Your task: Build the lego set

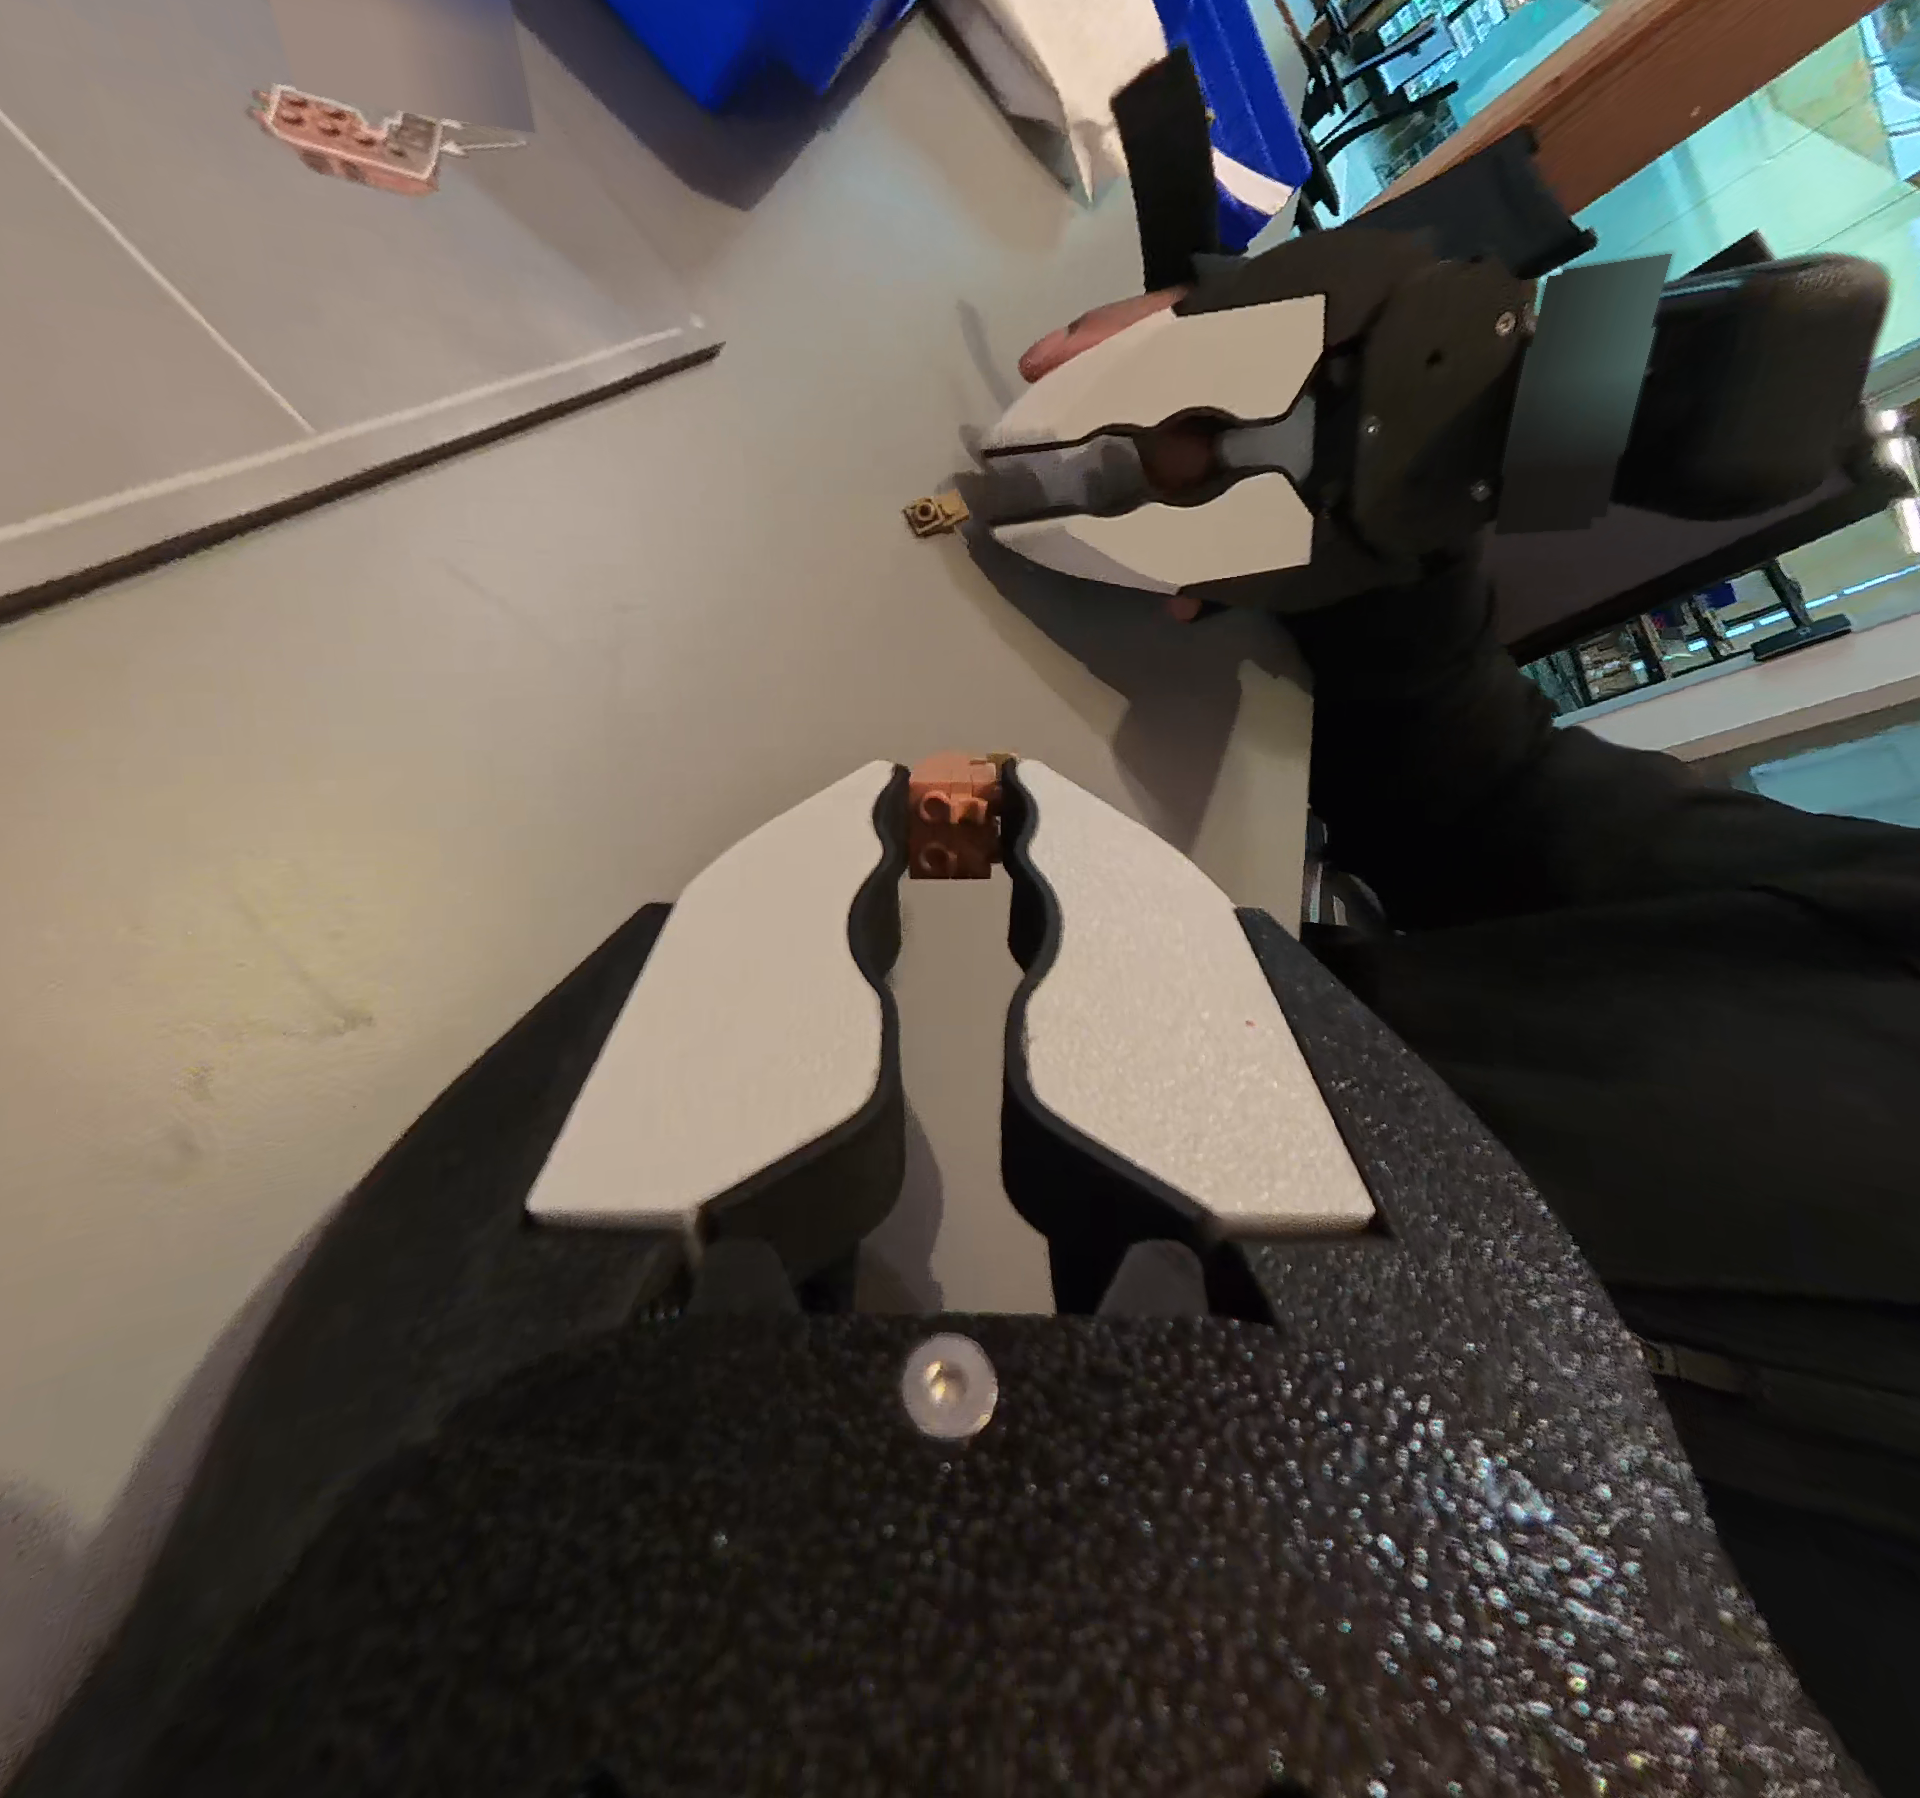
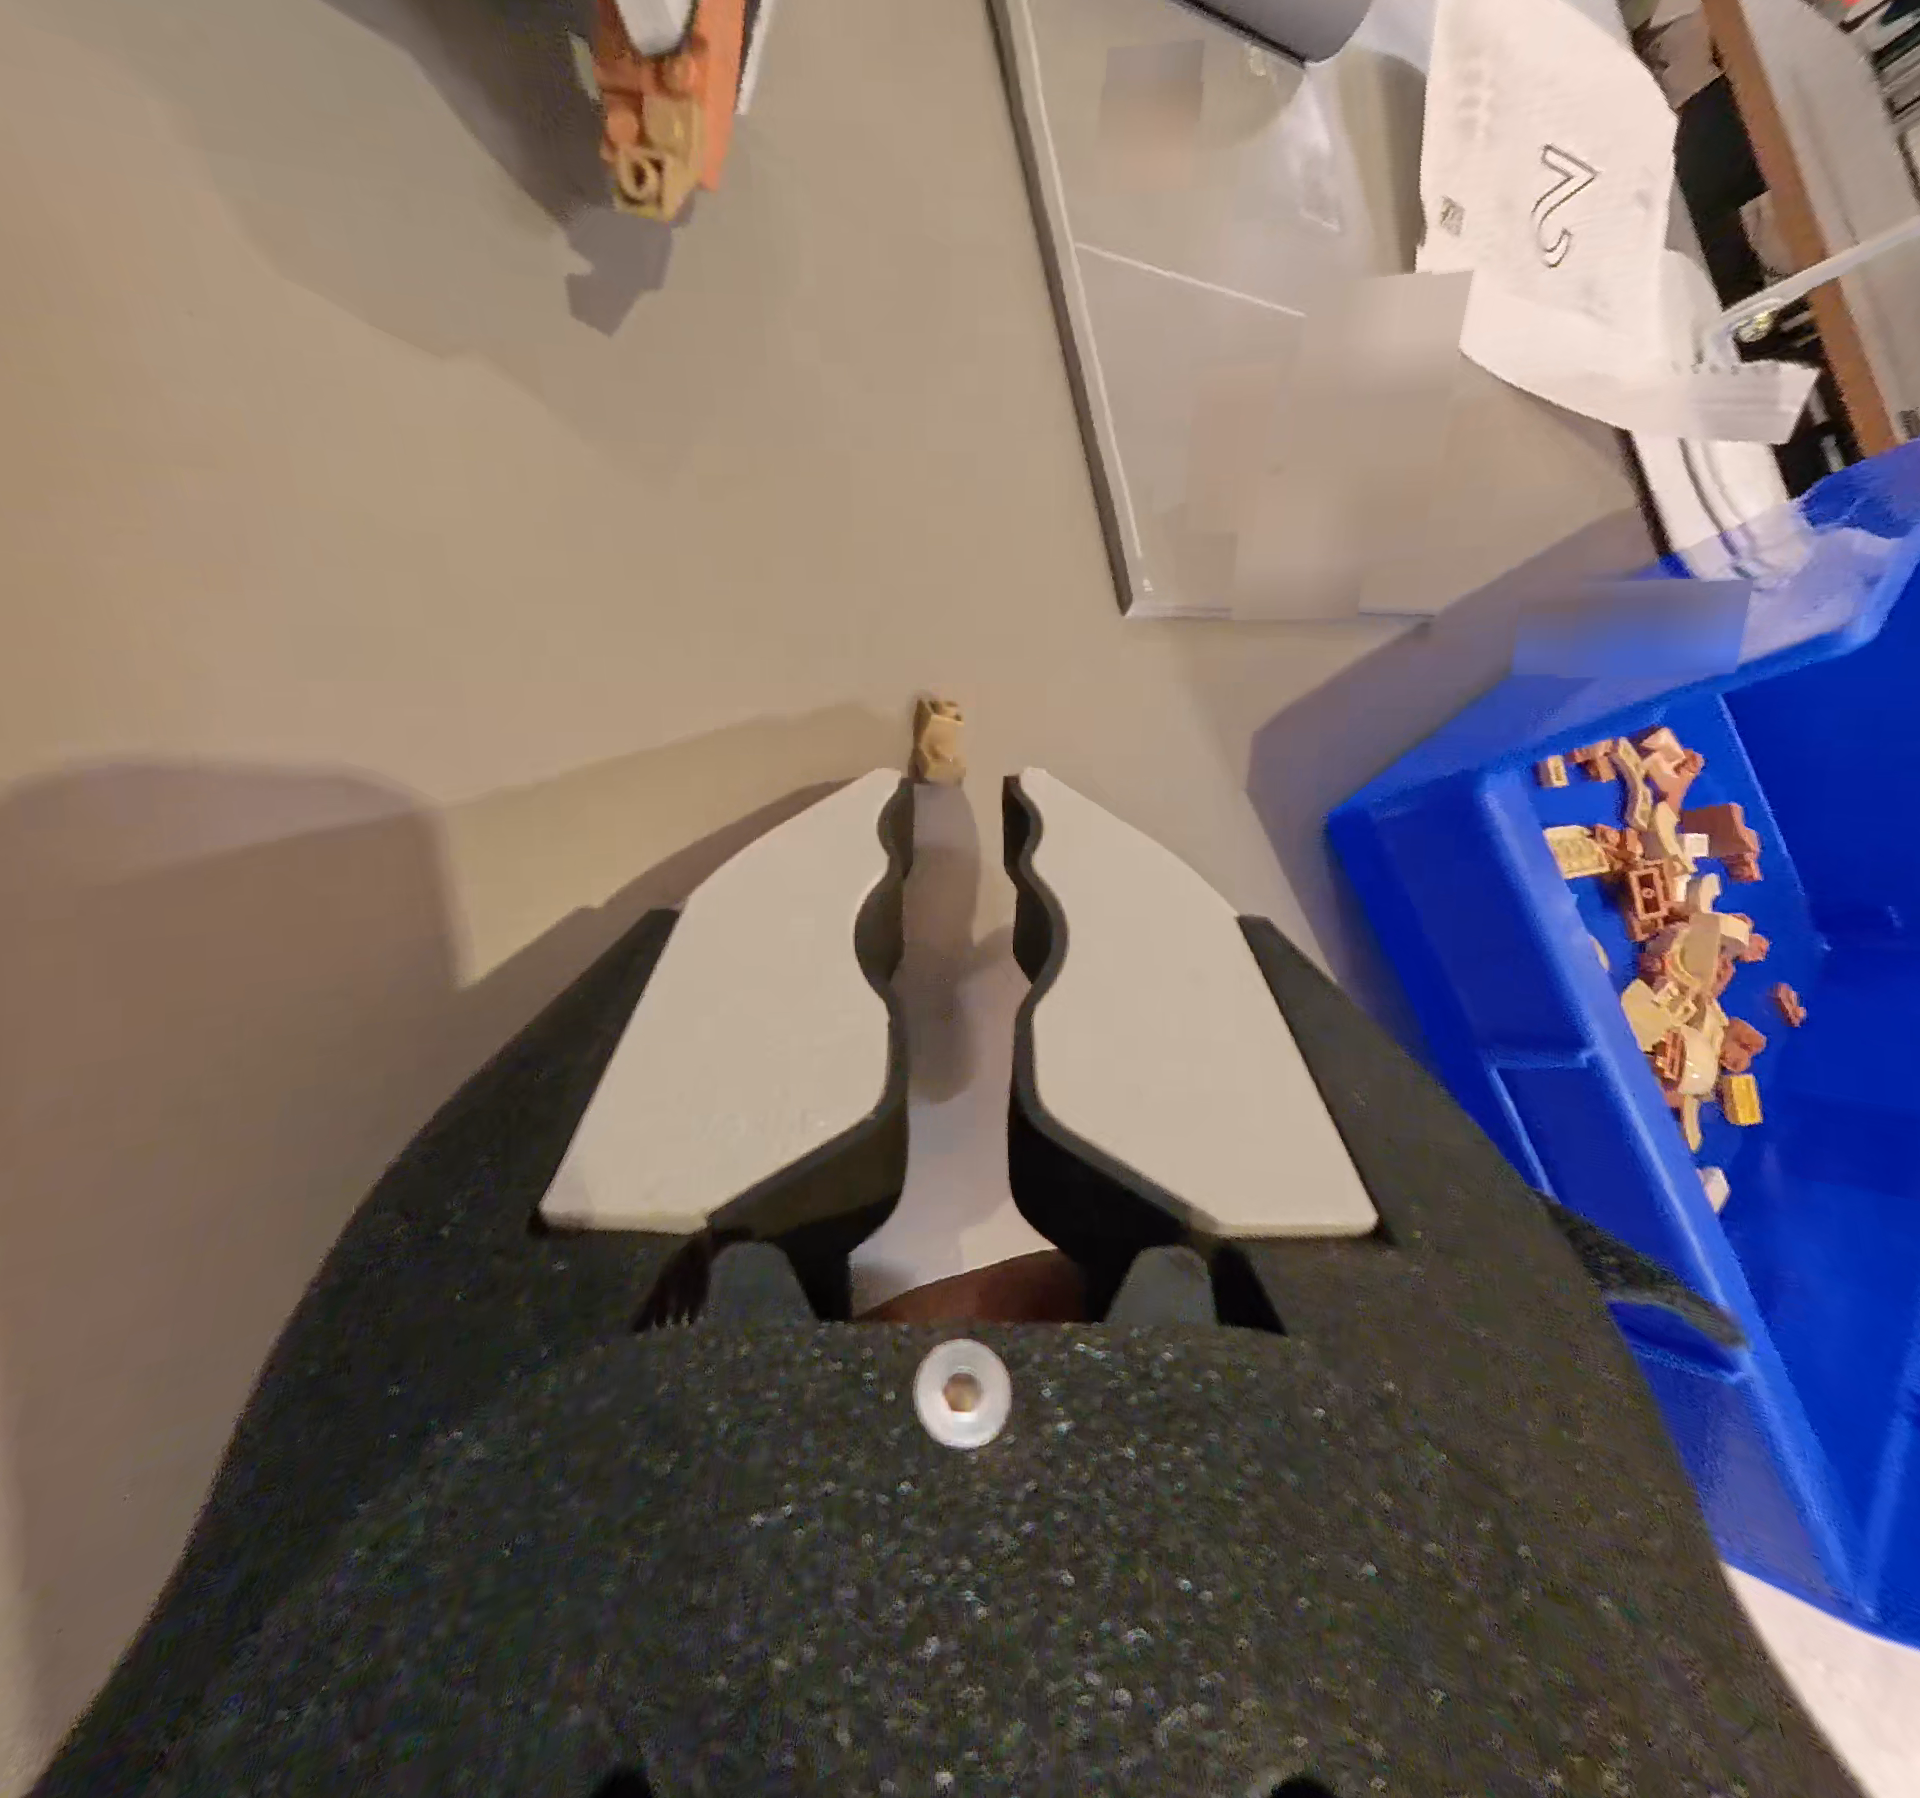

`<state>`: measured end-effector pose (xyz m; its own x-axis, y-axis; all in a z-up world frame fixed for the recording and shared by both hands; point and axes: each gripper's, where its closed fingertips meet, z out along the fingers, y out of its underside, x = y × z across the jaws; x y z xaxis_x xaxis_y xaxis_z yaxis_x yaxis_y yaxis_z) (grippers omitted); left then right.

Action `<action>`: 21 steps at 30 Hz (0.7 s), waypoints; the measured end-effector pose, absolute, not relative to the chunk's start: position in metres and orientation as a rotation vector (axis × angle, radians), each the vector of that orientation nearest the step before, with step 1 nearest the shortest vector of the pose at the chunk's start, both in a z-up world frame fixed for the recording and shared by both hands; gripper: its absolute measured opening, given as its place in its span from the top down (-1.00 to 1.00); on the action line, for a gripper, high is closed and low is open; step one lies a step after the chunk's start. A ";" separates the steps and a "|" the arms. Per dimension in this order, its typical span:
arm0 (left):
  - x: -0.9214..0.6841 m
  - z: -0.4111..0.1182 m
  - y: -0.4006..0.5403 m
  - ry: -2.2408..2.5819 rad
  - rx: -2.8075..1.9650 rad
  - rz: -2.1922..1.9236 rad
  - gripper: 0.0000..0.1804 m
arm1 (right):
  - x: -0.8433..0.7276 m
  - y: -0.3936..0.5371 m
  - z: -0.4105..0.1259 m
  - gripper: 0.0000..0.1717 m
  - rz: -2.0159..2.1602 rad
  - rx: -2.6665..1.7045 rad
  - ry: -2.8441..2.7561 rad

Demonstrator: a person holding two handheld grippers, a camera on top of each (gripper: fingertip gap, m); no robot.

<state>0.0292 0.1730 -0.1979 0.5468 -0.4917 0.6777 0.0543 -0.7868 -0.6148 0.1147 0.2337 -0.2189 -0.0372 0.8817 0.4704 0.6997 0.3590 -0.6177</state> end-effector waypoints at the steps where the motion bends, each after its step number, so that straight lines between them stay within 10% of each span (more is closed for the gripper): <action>1: 0.029 -0.199 0.173 0.348 -2.206 -1.216 0.83 | 0.113 0.234 -0.220 0.81 0.285 -1.408 -1.794; 21: 0.026 -0.193 0.176 0.353 -2.154 -1.126 0.45 | 0.109 0.230 -0.220 1.00 0.404 -1.462 -1.761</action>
<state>0.0261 0.1762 -0.1926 0.5901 -0.5142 0.6224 0.0664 -0.7374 -0.6722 0.1091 0.2304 -0.2200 -0.0173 0.9295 0.3685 0.6761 0.2824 -0.6806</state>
